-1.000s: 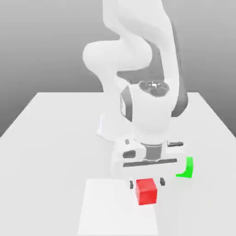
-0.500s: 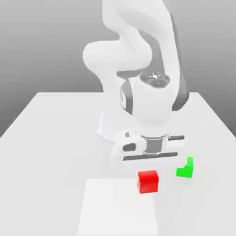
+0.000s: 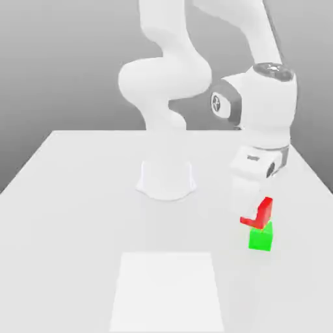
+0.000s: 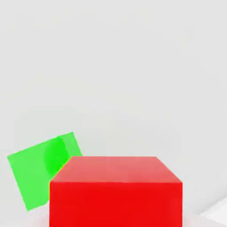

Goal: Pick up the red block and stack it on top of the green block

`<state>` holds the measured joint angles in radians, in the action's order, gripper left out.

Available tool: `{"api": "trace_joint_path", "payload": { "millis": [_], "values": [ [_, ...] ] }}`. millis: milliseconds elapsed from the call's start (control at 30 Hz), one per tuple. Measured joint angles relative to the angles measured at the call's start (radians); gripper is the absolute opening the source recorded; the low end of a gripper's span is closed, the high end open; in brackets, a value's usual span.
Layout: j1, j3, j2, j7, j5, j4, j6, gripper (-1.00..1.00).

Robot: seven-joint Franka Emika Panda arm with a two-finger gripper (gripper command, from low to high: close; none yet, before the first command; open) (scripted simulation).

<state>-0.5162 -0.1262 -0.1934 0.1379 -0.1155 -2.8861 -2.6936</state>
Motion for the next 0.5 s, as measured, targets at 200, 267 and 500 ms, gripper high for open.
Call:
{"api": "trace_joint_path", "payload": {
  "millis": [200, 267, 500],
  "values": [
    [-0.072, -0.027, 0.003, -0.143, 0.045, -0.032, -0.034, -1.0],
    [-0.066, -0.032, 0.067, -0.134, 0.067, -0.031, -0.097, -1.0],
    [-0.05, -0.021, 0.204, -0.092, 0.13, -0.026, -0.227, 1.0]
  ]
}}
